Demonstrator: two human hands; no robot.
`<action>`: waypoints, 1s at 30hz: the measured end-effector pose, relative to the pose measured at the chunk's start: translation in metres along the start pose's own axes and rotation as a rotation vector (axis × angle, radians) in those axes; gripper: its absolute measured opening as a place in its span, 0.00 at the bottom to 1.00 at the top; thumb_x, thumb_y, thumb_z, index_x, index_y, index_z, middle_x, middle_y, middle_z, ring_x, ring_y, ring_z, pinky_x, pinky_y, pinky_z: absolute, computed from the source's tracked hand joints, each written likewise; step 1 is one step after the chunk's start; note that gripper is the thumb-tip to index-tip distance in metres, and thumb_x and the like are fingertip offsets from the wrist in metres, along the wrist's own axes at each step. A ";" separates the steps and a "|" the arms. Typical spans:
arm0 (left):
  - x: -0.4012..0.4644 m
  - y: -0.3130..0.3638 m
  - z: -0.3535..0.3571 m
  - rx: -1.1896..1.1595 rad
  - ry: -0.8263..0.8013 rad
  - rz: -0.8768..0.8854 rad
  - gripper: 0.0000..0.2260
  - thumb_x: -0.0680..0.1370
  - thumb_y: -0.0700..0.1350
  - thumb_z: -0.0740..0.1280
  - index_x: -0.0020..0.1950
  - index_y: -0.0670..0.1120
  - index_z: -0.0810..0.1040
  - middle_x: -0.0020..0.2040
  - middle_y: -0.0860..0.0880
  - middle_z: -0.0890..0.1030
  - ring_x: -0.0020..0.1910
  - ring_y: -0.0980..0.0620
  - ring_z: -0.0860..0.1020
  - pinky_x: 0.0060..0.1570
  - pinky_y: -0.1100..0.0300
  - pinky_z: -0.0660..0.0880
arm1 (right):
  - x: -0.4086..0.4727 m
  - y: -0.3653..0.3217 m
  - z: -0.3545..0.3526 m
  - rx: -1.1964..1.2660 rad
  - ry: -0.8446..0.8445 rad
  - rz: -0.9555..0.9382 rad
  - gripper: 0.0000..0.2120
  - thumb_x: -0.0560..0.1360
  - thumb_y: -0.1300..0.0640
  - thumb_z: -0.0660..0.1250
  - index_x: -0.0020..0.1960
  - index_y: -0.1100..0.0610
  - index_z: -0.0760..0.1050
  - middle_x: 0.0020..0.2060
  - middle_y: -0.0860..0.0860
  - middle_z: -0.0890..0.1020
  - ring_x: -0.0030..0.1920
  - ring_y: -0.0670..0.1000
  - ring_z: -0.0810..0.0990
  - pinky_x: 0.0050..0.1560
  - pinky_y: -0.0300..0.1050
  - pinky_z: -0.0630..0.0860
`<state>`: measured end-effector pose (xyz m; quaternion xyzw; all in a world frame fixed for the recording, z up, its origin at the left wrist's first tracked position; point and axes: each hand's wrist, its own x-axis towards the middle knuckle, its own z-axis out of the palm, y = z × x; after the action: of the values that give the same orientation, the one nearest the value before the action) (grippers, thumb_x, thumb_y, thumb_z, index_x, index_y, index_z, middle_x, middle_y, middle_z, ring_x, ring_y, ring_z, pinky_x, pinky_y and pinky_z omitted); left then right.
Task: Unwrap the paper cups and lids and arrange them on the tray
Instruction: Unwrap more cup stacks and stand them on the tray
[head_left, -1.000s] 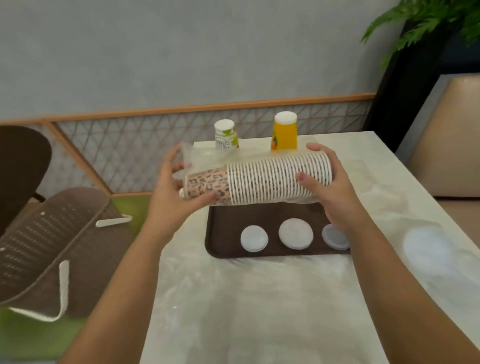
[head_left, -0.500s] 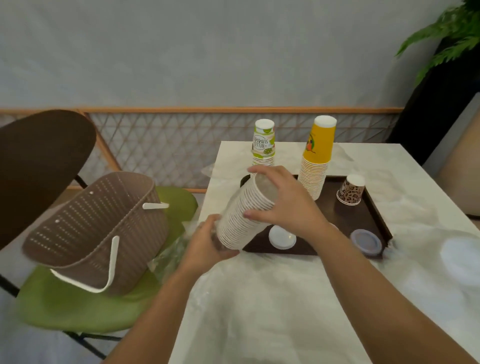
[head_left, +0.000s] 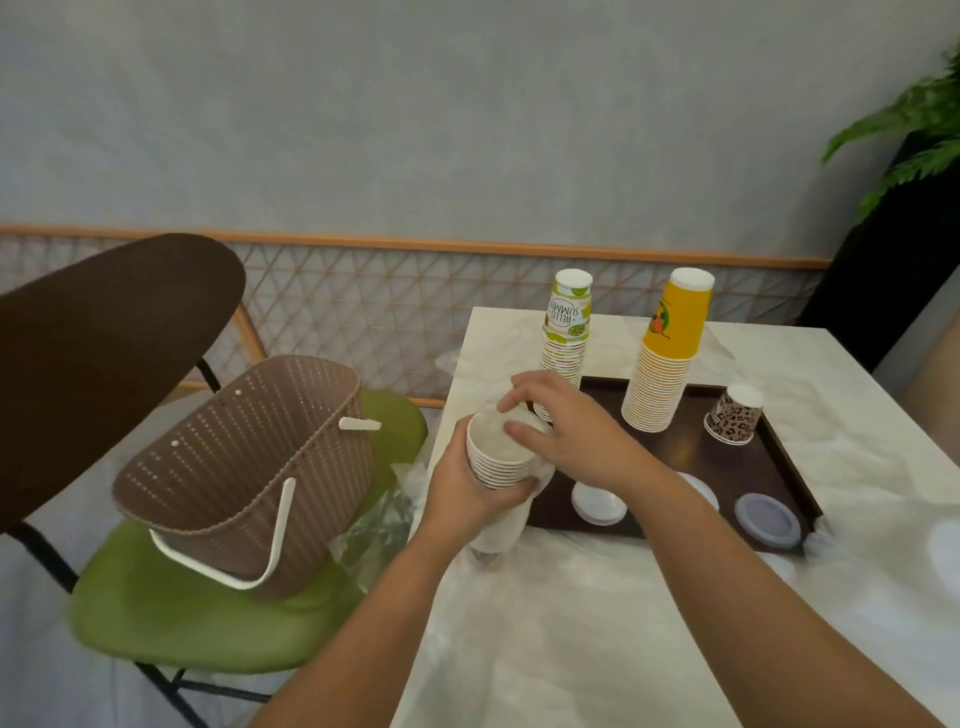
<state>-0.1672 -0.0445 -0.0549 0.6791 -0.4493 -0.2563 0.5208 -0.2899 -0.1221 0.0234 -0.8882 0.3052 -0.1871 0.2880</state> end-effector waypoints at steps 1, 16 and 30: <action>0.000 -0.002 -0.001 -0.001 0.001 0.000 0.29 0.62 0.45 0.81 0.52 0.64 0.67 0.48 0.62 0.78 0.45 0.73 0.75 0.40 0.76 0.71 | 0.002 -0.001 -0.002 -0.116 0.013 0.020 0.12 0.75 0.52 0.68 0.58 0.50 0.76 0.67 0.48 0.68 0.67 0.50 0.66 0.66 0.43 0.63; 0.003 -0.010 -0.010 0.001 -0.013 0.008 0.30 0.61 0.47 0.81 0.51 0.65 0.65 0.49 0.63 0.77 0.49 0.67 0.76 0.43 0.72 0.72 | 0.017 -0.027 0.017 -0.043 0.273 0.036 0.03 0.74 0.59 0.68 0.45 0.59 0.77 0.52 0.51 0.73 0.47 0.49 0.74 0.48 0.38 0.69; 0.001 -0.010 -0.012 -0.053 -0.044 0.021 0.36 0.56 0.55 0.79 0.60 0.59 0.68 0.54 0.62 0.78 0.55 0.58 0.76 0.54 0.56 0.75 | -0.004 -0.026 -0.012 0.555 0.645 0.090 0.10 0.77 0.49 0.63 0.58 0.46 0.69 0.53 0.47 0.77 0.50 0.38 0.77 0.52 0.44 0.76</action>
<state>-0.1539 -0.0391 -0.0605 0.6545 -0.4607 -0.2774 0.5315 -0.2875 -0.1069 0.0483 -0.6588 0.3561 -0.5176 0.4138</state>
